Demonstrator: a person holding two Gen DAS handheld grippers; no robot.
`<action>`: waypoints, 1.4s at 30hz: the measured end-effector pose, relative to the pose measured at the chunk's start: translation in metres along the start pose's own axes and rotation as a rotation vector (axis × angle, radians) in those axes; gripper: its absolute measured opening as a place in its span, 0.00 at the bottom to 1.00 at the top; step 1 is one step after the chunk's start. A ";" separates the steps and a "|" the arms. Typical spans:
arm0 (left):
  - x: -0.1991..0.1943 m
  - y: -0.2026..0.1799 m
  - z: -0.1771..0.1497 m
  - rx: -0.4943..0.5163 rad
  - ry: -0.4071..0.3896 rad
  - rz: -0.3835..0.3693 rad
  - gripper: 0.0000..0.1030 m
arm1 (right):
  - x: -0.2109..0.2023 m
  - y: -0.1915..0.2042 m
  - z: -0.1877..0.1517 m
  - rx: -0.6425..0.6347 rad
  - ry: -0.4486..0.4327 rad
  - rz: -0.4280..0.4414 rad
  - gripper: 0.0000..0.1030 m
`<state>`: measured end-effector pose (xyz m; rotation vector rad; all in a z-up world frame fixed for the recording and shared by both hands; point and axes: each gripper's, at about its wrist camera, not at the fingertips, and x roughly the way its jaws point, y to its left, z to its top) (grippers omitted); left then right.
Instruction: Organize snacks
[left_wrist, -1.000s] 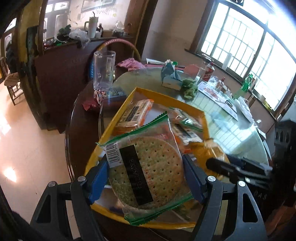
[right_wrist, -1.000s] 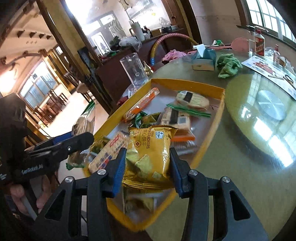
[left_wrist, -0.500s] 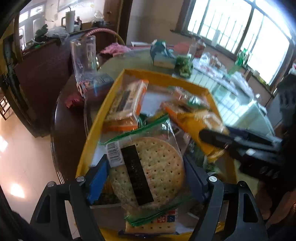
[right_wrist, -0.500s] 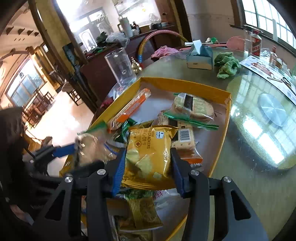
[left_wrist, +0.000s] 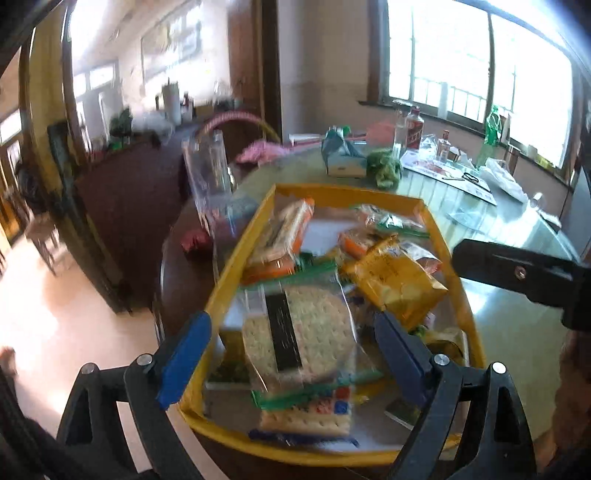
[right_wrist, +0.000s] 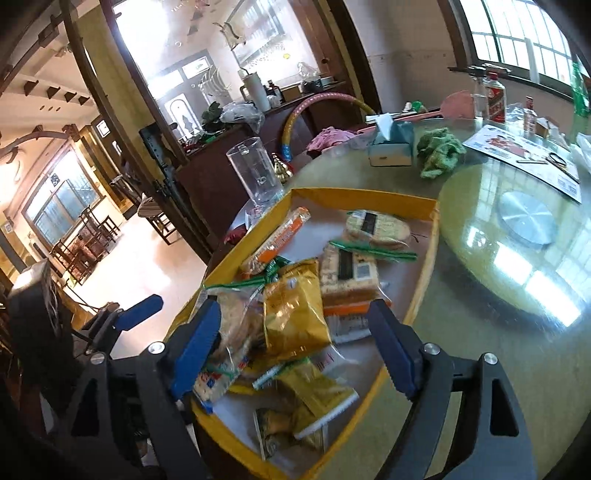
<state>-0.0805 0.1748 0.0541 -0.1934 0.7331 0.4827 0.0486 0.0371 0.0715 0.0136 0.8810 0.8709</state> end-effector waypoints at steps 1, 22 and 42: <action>-0.003 0.001 0.000 -0.017 0.010 -0.001 0.88 | -0.003 -0.002 -0.003 0.011 0.002 0.004 0.80; -0.064 -0.032 -0.019 -0.008 -0.043 0.103 0.88 | -0.064 0.003 -0.052 0.100 0.019 -0.015 0.80; -0.064 -0.026 -0.028 0.012 -0.039 0.156 0.88 | -0.057 0.019 -0.059 0.059 0.006 -0.076 0.80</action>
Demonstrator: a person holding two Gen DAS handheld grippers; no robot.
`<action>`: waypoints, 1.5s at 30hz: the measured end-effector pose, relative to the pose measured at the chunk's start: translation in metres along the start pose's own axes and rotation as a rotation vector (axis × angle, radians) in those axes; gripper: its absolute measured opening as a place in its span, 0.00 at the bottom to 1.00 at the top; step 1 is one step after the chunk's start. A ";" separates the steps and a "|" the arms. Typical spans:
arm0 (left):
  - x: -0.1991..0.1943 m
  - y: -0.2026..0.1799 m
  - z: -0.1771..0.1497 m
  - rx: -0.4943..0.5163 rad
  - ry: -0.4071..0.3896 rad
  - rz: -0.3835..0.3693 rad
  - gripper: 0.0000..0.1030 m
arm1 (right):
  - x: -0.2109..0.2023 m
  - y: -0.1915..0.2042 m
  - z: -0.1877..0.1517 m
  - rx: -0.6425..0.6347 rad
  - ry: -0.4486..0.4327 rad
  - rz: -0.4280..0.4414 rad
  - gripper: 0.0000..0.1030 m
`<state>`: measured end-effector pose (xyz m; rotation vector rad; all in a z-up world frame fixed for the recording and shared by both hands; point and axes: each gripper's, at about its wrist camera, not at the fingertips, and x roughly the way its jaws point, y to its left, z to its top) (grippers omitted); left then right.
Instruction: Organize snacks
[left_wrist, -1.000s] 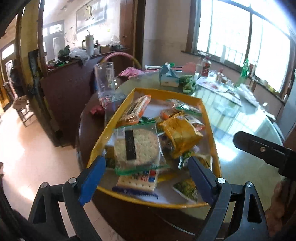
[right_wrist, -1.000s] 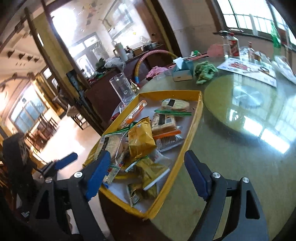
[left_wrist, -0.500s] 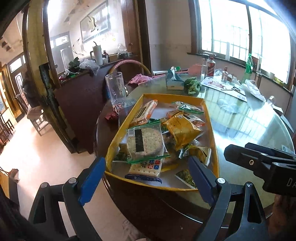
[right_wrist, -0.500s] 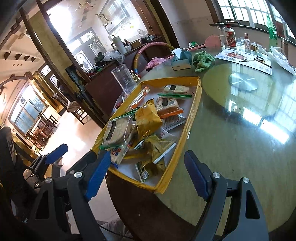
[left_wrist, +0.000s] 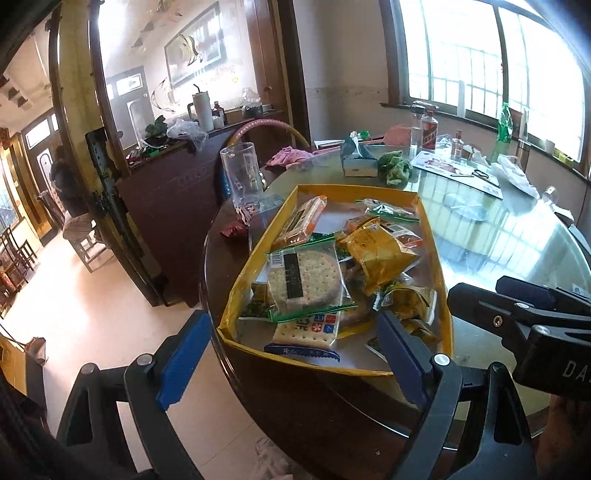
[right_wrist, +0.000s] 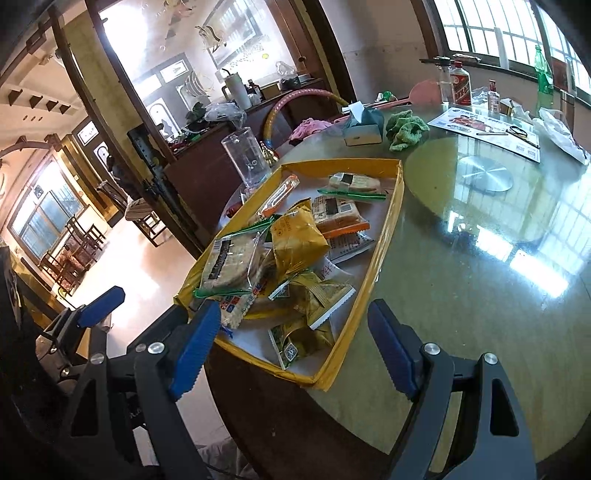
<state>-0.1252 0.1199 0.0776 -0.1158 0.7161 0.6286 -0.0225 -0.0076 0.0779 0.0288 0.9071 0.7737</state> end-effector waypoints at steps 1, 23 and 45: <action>0.000 0.000 0.000 0.000 0.000 -0.002 0.88 | 0.001 0.000 0.000 0.001 0.000 -0.007 0.80; 0.022 0.034 -0.005 -0.001 0.018 -0.018 0.88 | 0.030 0.028 0.005 -0.021 -0.016 -0.058 0.80; 0.035 0.035 -0.004 -0.002 0.031 -0.001 0.88 | 0.038 0.032 0.006 -0.031 -0.011 -0.098 0.80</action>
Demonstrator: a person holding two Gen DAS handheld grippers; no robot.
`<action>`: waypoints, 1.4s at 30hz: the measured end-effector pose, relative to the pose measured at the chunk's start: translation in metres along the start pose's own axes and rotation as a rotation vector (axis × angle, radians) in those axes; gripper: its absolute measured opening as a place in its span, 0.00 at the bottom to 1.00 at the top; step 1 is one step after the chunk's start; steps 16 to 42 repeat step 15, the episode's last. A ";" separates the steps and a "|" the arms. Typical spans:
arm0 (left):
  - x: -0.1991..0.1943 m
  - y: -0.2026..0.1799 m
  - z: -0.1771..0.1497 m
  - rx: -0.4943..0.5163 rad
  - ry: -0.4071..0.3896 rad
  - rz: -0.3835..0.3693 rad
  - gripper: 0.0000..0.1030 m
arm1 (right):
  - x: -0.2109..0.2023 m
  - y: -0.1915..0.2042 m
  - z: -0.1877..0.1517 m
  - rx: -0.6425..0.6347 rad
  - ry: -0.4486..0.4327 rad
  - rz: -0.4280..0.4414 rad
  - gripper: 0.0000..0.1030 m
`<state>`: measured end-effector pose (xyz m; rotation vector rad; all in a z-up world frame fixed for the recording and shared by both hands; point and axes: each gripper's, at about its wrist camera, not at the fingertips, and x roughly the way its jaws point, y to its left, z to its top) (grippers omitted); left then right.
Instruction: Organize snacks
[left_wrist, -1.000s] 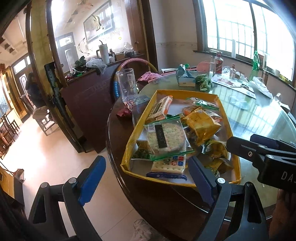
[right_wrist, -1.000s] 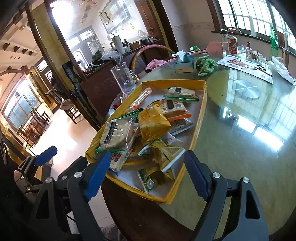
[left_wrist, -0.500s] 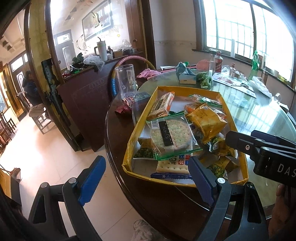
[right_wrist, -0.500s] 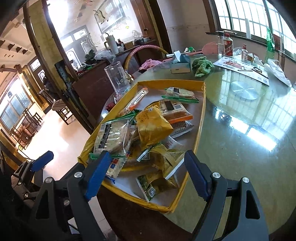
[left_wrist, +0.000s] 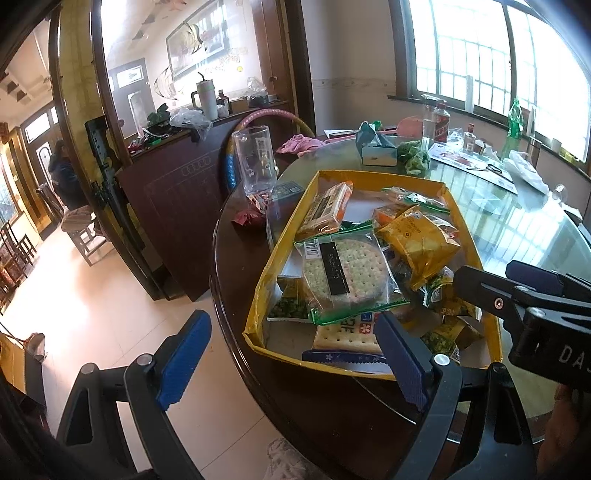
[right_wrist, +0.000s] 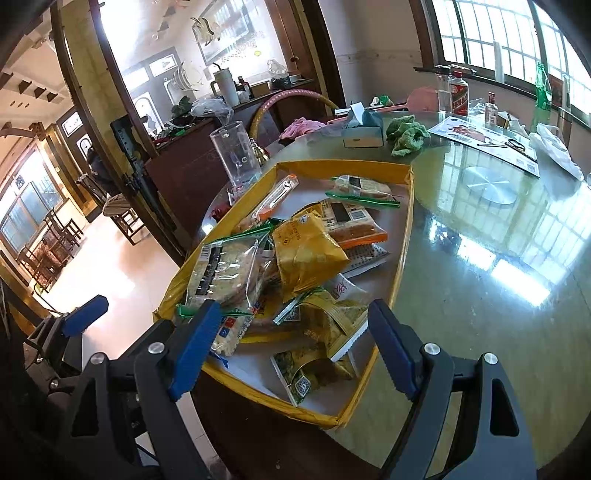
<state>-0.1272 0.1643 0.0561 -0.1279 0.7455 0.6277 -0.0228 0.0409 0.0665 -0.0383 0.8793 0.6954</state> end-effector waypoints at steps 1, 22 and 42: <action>0.000 0.000 0.000 0.001 0.000 0.002 0.88 | 0.000 0.000 0.000 -0.001 0.000 0.000 0.80; 0.009 -0.007 -0.002 0.000 0.009 -0.029 0.88 | 0.005 -0.006 0.000 0.014 0.006 0.013 0.80; 0.009 -0.007 -0.002 0.000 0.009 -0.029 0.88 | 0.005 -0.006 0.000 0.014 0.006 0.013 0.80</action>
